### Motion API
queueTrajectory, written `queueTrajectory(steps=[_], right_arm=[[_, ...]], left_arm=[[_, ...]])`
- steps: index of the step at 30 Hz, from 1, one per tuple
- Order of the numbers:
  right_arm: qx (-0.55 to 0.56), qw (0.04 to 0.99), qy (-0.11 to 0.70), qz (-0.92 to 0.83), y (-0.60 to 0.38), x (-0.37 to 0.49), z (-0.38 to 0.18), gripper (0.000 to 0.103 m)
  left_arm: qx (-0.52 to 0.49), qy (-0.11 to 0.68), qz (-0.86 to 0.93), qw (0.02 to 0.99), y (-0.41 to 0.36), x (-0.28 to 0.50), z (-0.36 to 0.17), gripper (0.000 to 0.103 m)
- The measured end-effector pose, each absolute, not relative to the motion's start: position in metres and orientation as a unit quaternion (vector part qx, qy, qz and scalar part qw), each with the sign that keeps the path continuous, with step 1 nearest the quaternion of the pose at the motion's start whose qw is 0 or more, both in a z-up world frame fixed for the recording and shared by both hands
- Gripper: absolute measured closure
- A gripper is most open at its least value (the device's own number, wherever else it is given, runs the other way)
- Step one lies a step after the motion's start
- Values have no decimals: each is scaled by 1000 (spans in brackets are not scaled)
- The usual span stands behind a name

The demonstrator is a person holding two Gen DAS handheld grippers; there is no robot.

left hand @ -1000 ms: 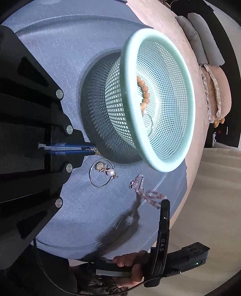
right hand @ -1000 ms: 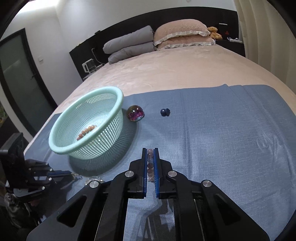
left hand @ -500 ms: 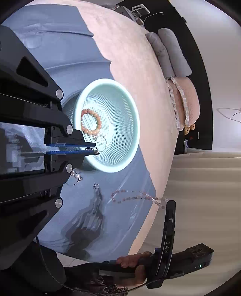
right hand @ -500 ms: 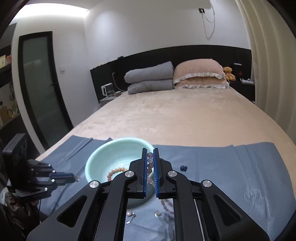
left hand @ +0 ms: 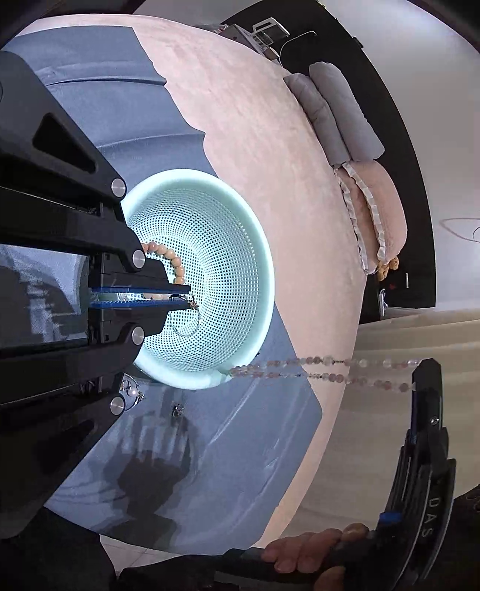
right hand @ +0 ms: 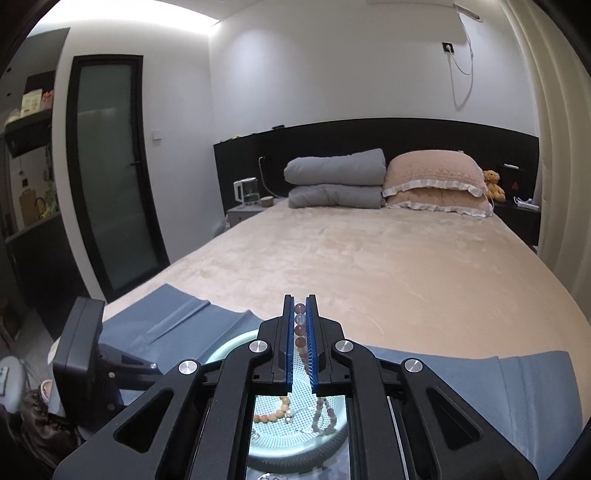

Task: Organize jewelry
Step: 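Lift the necklace and earring over the basket and open both tools inside it, then grasp the small silver earring on the cloth with the right tool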

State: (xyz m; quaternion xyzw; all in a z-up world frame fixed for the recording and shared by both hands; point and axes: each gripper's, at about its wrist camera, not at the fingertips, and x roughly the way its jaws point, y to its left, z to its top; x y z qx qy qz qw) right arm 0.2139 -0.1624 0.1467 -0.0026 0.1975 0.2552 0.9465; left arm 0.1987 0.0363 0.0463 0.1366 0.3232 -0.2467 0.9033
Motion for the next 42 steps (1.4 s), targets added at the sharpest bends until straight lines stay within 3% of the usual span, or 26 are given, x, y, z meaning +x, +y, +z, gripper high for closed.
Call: queueTrajectory(steps=[15,22,24,27,28,29,31,32,33,34,35,42], right_arm=[[-33,905,342,251,-131,266,40,97],[-39,896,366,247,-130,268,21,96],[-34,898,365,245,-132,267,21,93],[-36,900,365,236,-135,266,22,93],[-37,902,364,231,-138,265,22,93],[-36,902,363,229,-141,263,22,87],[-33,907,355,225,-151,257,23,61],[-32,912,345,220,-157,252,24,39],[-31,916,335,218,-164,247,25,26],[-31,918,330,219,-170,240,24,20],[-33,918,327,222,-176,235,23,16],[-59,914,337,216,-214,196,-3,16]], left_arm=[[115,368,-238,891,40,227,11,100],[111,384,-235,886,36,234,1,99],[108,383,-237,886,36,234,1,94],[106,379,-227,891,39,232,2,71],[103,376,-222,894,42,230,3,59],[100,370,-221,897,44,228,5,46],[96,351,-226,904,49,219,9,31],[100,339,-230,907,50,214,11,22],[105,327,-237,909,51,208,13,18],[111,316,-250,909,52,200,15,9],[119,305,-264,907,53,192,16,5],[200,261,-359,874,38,139,0,6]])
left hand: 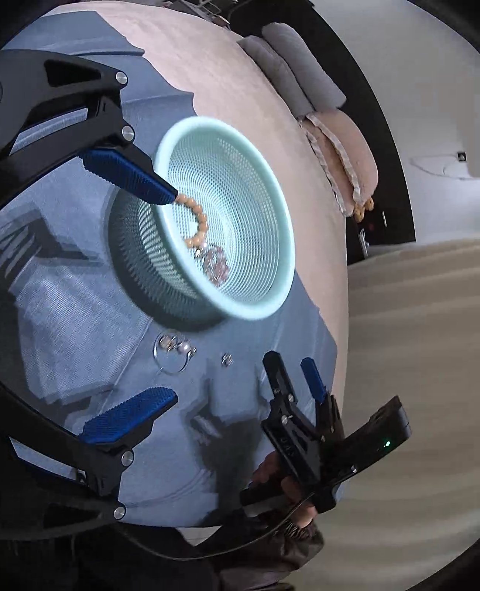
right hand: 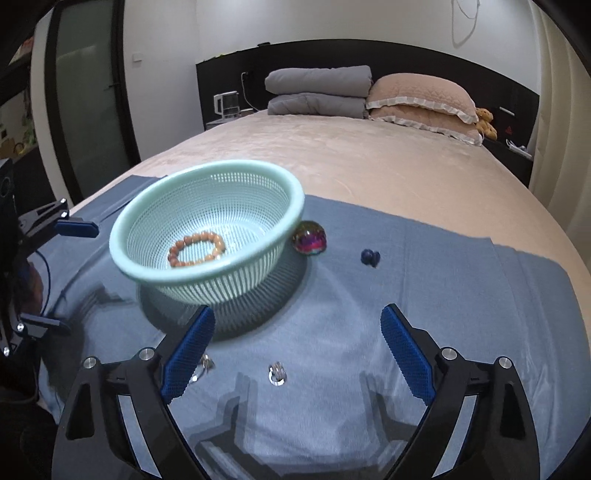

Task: Organize jewelry
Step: 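Grasp the small silver earring on the cloth with the right tool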

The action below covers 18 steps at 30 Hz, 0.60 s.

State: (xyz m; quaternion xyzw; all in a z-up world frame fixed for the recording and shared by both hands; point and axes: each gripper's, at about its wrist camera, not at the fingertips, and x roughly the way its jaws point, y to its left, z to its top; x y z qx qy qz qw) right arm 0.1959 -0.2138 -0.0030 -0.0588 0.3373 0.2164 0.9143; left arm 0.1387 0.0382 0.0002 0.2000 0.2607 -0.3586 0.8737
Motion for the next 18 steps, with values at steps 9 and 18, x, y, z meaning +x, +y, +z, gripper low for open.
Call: queueTrajectory(steps=[9,18], right_arm=[[-43,913,358,192,-244,161,-34,16],[-50,905,370,202,-225,167,-52,16]], left_arm=[[242,305,-402,829,7,127,-43,6],[203,358,-429,804,-9,161,-68,5]])
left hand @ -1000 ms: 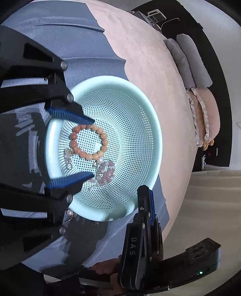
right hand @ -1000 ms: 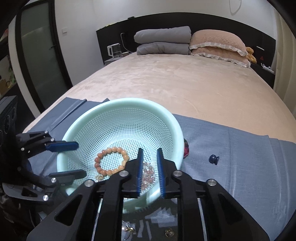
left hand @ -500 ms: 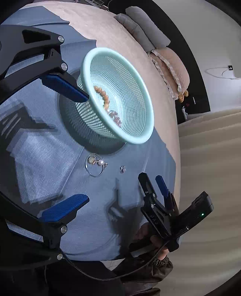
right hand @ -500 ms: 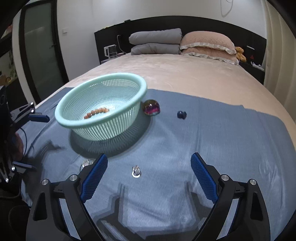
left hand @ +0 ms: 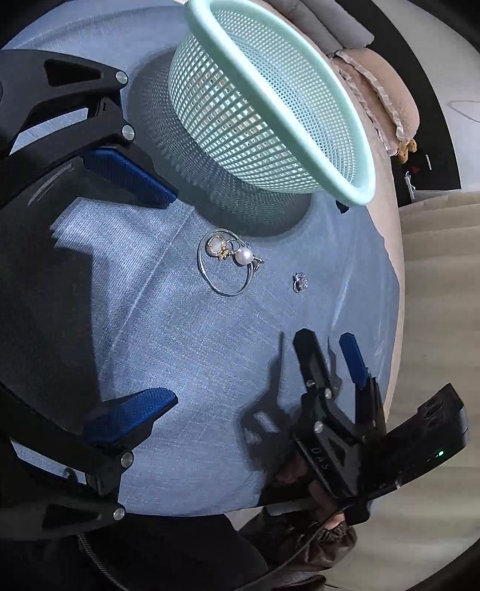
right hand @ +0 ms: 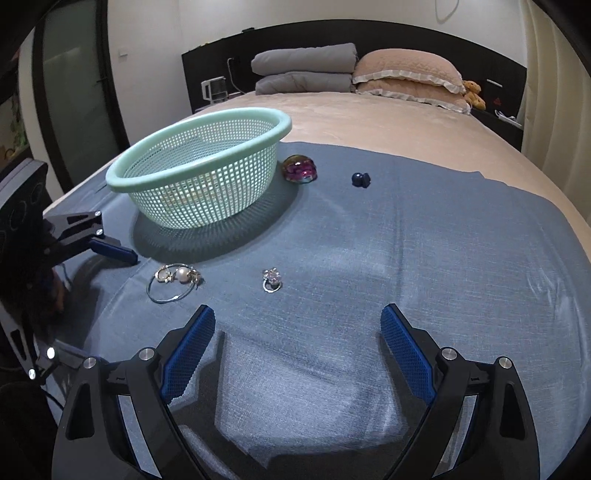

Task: Organize jewelry
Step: 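Grasp the small silver earring on the cloth with the right tool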

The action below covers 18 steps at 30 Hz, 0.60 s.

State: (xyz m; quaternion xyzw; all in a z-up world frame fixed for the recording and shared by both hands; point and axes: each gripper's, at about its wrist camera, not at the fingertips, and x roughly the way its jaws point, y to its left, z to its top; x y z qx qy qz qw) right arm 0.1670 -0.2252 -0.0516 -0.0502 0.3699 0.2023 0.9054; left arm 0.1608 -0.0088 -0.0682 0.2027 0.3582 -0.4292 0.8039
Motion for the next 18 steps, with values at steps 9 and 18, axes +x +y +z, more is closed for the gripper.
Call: queueTrajectory(steps=[9,18], right_arm=[[-44,894,404,187,-207,191,-63,16],[-59,898,411,148,-199,200,-68,39]], left_arm=[[186,375,-405,813,-27,183,-72,5],[158,389,-372,828,-38,200,-75,7]])
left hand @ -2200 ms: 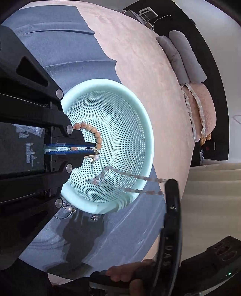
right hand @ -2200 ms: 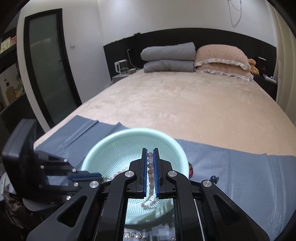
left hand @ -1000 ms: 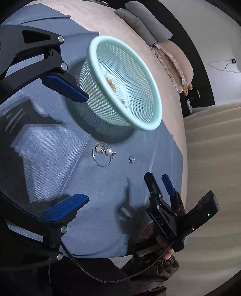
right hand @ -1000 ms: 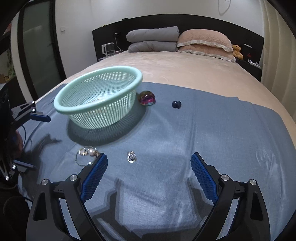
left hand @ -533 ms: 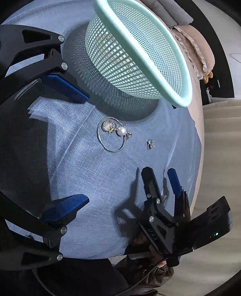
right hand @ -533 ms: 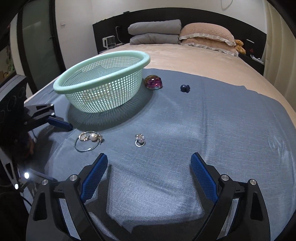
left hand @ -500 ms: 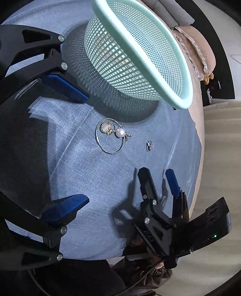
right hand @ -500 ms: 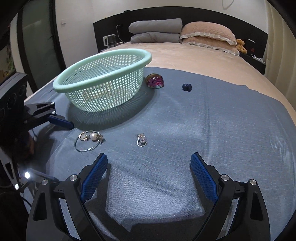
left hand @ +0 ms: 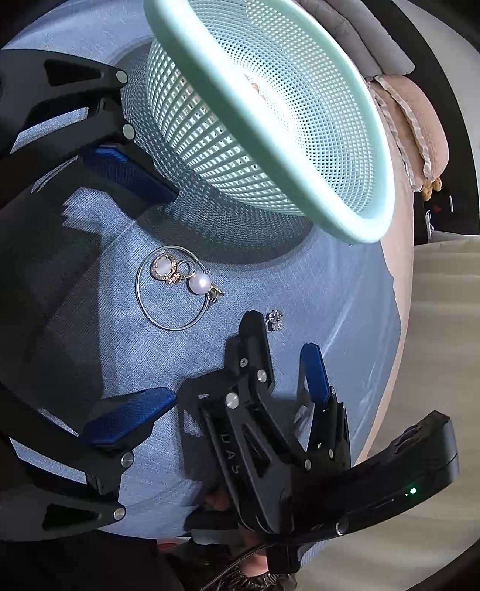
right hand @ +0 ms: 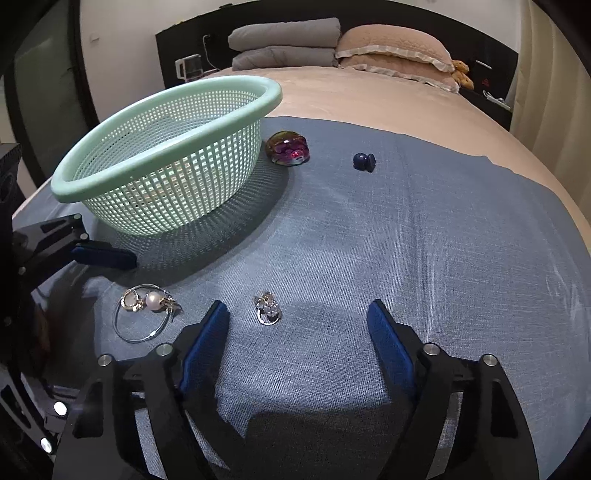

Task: Organize jewelry
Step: 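Grasp the small silver earring on the cloth with the right tool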

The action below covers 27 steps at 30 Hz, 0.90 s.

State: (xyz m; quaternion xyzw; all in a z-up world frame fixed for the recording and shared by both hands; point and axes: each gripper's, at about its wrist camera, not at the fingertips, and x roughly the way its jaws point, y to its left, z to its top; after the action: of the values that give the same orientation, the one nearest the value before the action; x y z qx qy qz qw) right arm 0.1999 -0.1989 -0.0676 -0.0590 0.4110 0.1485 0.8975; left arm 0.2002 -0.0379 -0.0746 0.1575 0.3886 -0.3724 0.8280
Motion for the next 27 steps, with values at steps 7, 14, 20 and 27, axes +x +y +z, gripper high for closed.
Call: queueTrajectory(steps=[7,14,20,27], right_arm=[[-62,898,408,154,-195,197,-68,74],[-47,899,408,151,-201,198,-68,90],[-39,900,408,149,-203,195,-65,90],[-16,901,405,151,-212,185,-62,90]], left_arm=[[140,387,-367,834,-29,199,-74,28],[127,388,-380,830,-24,194,-74,53],[117,391,-377,831,-27,182,-74,68],[75,412,-375,827,-24,184,-72,102]])
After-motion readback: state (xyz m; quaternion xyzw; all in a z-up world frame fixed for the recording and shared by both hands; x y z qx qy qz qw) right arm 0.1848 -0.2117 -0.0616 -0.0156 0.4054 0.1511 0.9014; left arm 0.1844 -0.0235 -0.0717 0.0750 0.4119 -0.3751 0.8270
